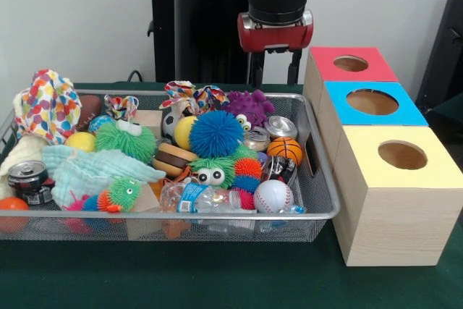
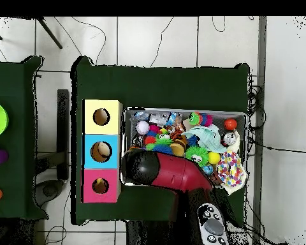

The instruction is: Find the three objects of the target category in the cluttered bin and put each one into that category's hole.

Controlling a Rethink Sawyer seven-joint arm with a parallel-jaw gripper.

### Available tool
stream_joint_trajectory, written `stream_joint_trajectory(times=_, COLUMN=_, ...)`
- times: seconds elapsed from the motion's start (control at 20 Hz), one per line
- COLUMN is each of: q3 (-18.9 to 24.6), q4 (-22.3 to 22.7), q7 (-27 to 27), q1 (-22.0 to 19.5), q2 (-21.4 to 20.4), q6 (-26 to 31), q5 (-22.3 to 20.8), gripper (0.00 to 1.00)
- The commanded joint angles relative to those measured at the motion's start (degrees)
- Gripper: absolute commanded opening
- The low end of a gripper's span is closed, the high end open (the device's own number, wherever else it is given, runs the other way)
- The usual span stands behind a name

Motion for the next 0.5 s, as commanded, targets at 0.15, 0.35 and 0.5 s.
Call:
stream_joint_trajectory(times=0.15, q3=6.1, q4=-4.0, q7=-1.7, q1=-2.6, q2=2.6, q6=6.4, q5=-4.0, gripper=1.00)
stream_joint_trajectory(times=0.35, q3=6.7, q4=-5.6, q7=-3.0, q1=-3.5, q2=3.5, q6=6.9, q5=-4.6, gripper=1.00)
stream_joint_trajectory(times=0.5, q3=7.2, q4=-6.1, q7=-3.3, q1=-4.1, q2=4.0, q6=6.8, q5=-5.2, gripper=1.00)
